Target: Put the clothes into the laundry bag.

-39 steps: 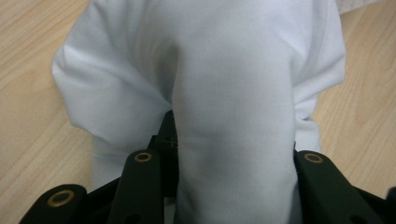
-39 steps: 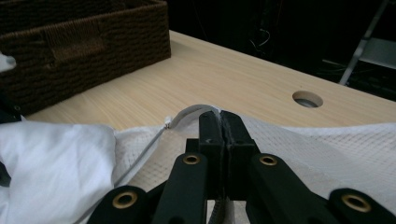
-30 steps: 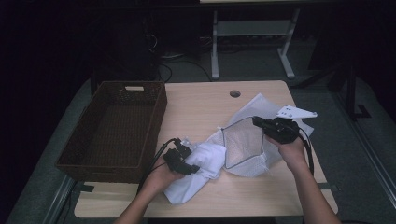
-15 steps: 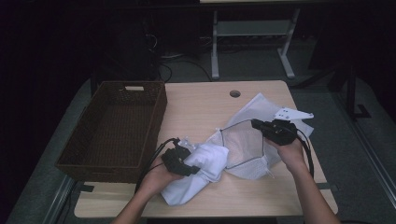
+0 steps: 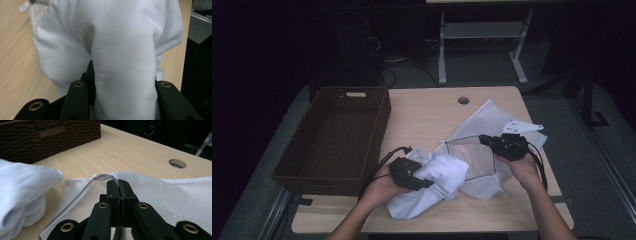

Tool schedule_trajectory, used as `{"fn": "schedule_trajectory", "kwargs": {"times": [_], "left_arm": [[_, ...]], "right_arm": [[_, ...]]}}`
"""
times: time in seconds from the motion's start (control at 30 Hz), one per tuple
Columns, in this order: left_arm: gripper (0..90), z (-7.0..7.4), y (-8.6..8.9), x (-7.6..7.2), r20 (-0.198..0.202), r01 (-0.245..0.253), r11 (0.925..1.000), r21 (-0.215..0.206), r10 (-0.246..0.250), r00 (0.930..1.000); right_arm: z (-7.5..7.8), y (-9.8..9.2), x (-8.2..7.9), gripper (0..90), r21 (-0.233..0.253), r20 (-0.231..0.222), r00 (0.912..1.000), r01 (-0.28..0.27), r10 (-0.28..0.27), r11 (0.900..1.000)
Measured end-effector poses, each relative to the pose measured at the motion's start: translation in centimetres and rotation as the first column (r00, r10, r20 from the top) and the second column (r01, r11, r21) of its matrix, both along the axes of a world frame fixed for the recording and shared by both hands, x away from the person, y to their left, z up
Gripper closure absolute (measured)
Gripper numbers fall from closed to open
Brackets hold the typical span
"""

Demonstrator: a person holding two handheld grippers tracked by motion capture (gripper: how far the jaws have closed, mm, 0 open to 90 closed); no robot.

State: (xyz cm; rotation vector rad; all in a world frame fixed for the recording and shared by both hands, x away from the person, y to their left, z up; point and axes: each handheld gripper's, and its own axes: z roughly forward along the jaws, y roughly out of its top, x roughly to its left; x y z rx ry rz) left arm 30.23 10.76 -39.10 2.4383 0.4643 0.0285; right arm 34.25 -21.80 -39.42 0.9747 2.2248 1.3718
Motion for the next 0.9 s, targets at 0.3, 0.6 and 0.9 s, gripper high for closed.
{"fn": "schedule_trajectory", "kwargs": {"times": [0.3,0.6,0.9], "left_arm": [[61.6,0.9,-3.0,0.8,0.036,0.106,0.9936,0.04,-0.107,0.9936],[61.5,0.6,-5.9,1.3,0.041,0.199,0.9781,0.061,-0.202,0.9786],[61.2,-0.3,-7.2,2.6,0.056,0.226,0.9725,0.054,-0.229,0.9717]], "right_arm": [[0.4,0.2,-0.7,87.8,-0.006,-0.006,0.9992,-0.039,0.039,0.999],[0.7,-0.1,-1.2,87.9,0.005,-0.01,0.9963,-0.085,0.085,0.996],[0.7,0.1,-1.4,87.8,0.004,-0.011,0.9954,-0.095,0.095,0.995]]}}
